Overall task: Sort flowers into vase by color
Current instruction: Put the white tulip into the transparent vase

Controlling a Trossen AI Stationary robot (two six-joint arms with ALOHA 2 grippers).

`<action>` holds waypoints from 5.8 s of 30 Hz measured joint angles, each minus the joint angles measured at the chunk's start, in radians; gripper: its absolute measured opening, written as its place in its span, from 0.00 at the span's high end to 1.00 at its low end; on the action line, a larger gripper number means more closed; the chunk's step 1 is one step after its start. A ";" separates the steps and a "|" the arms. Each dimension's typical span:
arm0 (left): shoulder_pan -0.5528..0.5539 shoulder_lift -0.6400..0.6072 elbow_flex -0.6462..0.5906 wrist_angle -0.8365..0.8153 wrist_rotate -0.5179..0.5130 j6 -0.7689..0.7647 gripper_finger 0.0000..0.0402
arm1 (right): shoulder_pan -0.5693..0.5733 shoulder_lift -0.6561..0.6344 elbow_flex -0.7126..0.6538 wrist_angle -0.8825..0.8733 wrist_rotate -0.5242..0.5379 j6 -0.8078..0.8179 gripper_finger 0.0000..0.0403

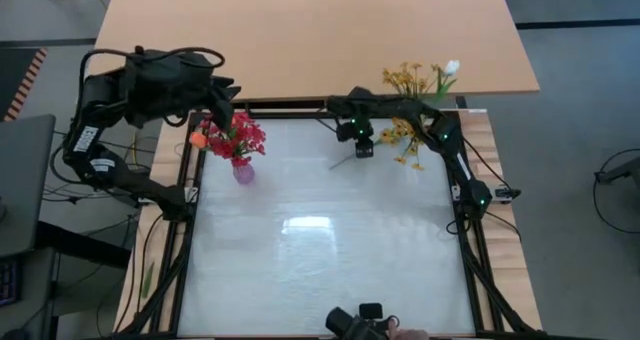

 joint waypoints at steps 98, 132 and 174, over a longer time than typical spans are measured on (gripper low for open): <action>-0.046 0.230 0.000 0.324 0.664 -0.438 0.74 | 0.776 -0.733 -0.056 1.006 0.773 -1.085 0.96; -0.097 0.285 0.000 0.310 0.688 -0.319 0.99 | 0.785 -0.692 -0.056 1.056 0.777 -1.090 0.93; -0.124 0.192 0.009 0.684 0.496 0.248 1.00 | 0.329 -0.873 -0.265 1.595 -0.537 0.685 0.62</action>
